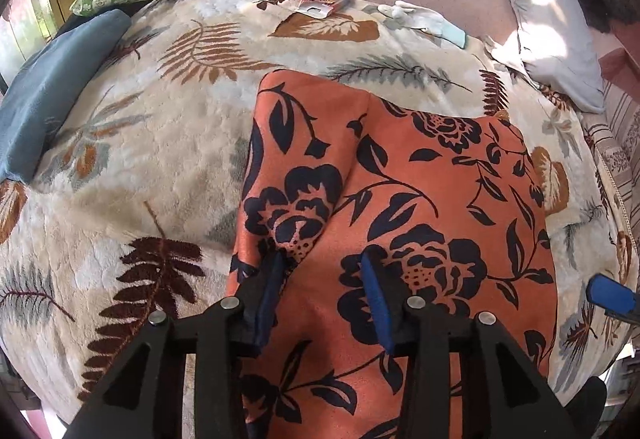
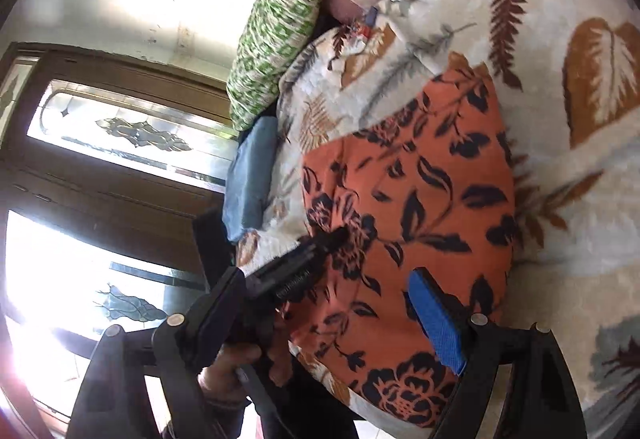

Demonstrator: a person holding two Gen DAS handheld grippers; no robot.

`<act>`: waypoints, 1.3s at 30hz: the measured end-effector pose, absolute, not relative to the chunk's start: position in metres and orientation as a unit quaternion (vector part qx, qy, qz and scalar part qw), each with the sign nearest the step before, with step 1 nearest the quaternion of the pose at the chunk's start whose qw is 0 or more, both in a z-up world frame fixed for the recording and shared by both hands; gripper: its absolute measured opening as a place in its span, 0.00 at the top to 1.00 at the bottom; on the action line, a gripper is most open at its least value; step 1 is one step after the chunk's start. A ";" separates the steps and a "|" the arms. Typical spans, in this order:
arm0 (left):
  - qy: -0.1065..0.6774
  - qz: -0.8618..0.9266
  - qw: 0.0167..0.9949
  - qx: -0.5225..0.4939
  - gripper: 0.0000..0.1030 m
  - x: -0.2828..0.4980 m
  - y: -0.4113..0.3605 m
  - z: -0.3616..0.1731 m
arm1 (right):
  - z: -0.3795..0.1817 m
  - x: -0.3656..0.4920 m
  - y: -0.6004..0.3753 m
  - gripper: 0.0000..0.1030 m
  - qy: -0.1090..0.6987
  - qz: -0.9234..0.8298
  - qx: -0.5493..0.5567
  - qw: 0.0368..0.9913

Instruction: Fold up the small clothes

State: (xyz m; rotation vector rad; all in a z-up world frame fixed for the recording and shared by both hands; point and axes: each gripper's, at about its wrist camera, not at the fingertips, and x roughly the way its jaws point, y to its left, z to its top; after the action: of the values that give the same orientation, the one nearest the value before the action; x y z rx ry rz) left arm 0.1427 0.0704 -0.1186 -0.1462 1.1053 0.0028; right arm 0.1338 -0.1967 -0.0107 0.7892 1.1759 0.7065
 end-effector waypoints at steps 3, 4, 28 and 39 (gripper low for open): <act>0.530 -0.005 0.844 -0.083 0.59 0.144 0.074 -0.120 | -0.072 0.152 -0.182 0.16 0.611 0.277 0.339 0.660; 0.530 -0.006 0.844 -0.083 0.59 0.145 0.074 -0.120 | -0.090 0.153 -0.182 0.16 0.610 0.274 0.363 0.649; 0.513 -0.102 0.781 -0.342 0.54 0.105 0.183 -0.123 | -0.072 0.158 -0.168 0.16 0.629 0.259 0.313 0.663; 0.529 -0.153 0.748 -0.371 0.59 0.094 0.169 -0.158 | -0.071 0.162 -0.163 0.16 0.638 0.247 0.301 0.664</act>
State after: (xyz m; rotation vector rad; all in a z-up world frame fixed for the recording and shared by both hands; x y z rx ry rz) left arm 0.0942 0.1685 -0.1580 -0.8103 1.1565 -0.3344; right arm 0.1625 -0.1625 -0.0705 0.6801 1.4405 0.5587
